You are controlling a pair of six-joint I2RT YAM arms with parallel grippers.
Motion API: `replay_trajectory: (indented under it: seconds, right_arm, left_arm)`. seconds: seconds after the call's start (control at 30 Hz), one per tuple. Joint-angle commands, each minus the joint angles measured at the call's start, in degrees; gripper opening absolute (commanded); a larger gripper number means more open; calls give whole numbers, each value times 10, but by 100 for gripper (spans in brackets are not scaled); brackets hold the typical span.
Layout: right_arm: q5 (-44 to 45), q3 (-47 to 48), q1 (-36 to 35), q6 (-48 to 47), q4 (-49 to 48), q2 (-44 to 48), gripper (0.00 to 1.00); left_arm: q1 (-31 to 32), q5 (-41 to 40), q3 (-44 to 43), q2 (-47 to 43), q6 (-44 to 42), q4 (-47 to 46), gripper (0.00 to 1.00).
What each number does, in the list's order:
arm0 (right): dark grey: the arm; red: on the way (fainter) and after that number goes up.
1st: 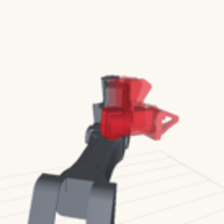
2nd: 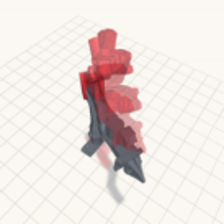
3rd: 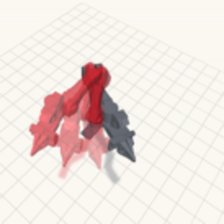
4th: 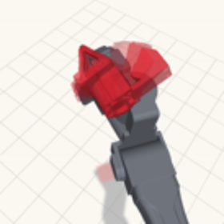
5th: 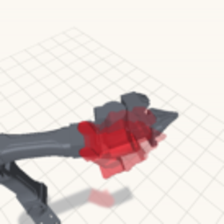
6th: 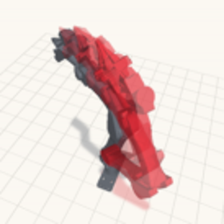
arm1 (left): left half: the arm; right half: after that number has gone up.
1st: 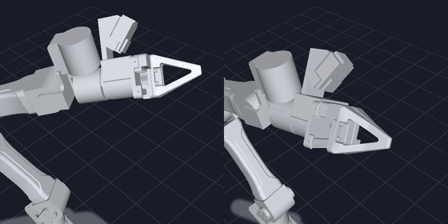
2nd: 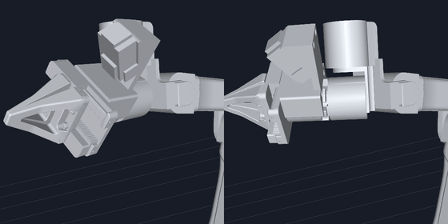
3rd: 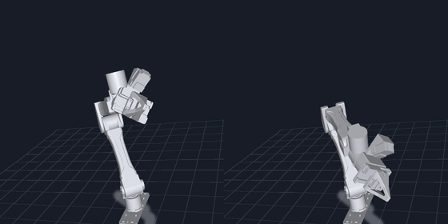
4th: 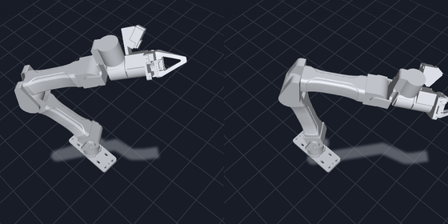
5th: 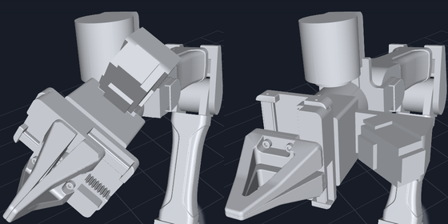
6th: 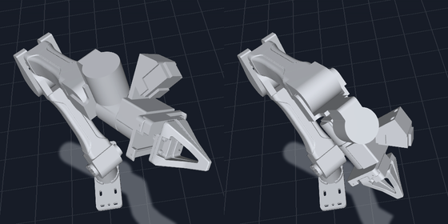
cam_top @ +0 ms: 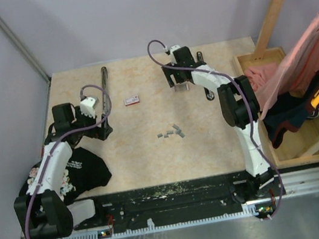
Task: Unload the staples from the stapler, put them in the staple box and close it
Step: Adjust the staple box at the center of the board.
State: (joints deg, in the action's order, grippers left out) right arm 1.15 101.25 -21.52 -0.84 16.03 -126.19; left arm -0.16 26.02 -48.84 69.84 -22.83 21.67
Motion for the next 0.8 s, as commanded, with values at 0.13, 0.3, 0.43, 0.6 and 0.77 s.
replay_trajectory:
  seconds: [0.13,0.3,0.43,0.6,0.77]
  right_arm:
    - [27,74,-3,6,15,-50,85]
    - [4,93,-8,-1,24,-73,85]
    - [-20,103,-14,-15,42,-86,84]
    - [-51,85,-20,-25,46,-82,80]
    - [-86,49,-25,-36,41,-62,79]
  left_arm:
    - [-3,16,11,-21,-8,-11,100]
    - [-3,17,17,-23,-9,-16,100]
    - [-3,19,18,-20,-10,-17,100]
    - [-3,22,18,-20,-10,-17,100]
    - [-4,23,19,-23,-12,-18,100]
